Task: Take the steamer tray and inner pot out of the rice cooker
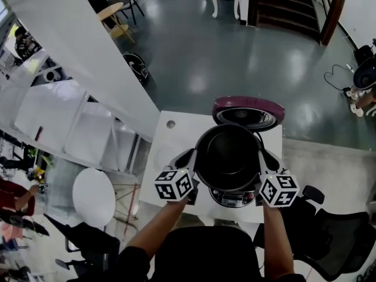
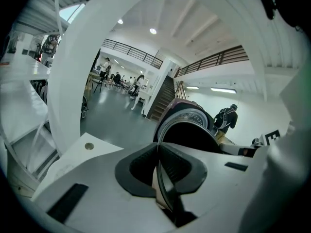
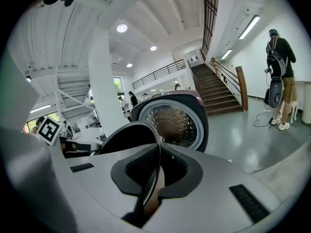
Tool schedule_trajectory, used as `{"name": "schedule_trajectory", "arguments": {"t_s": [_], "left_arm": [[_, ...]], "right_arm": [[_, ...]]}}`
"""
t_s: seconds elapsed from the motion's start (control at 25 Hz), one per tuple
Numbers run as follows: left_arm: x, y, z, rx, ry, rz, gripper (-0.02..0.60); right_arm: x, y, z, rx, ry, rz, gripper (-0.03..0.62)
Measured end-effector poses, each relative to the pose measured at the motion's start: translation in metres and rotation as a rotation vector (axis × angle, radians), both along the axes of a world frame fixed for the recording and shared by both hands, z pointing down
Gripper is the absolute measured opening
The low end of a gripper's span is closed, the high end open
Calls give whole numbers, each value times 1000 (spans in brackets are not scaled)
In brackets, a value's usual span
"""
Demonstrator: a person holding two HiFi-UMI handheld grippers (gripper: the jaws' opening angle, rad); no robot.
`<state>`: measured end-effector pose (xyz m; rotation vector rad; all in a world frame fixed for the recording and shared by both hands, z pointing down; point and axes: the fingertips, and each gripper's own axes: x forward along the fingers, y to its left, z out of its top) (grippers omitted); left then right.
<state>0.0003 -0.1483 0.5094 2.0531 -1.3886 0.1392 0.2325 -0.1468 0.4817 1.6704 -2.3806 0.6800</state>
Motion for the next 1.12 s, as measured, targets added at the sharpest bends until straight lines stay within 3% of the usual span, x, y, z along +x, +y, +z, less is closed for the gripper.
{"name": "schedule_trajectory", "arguments": {"t_s": [0.36, 0.6, 1.12], "left_arm": [[-91, -7, -7, 25, 29, 25, 20], [-157, -10, -6, 25, 50, -6, 19], [-274, -4, 45, -55, 81, -46, 18]], "right_arm": [[-92, -4, -15, 17, 24, 4, 15], [-157, -17, -12, 11, 34, -28, 15], [-274, -19, 43, -85, 81, -59, 16]]}}
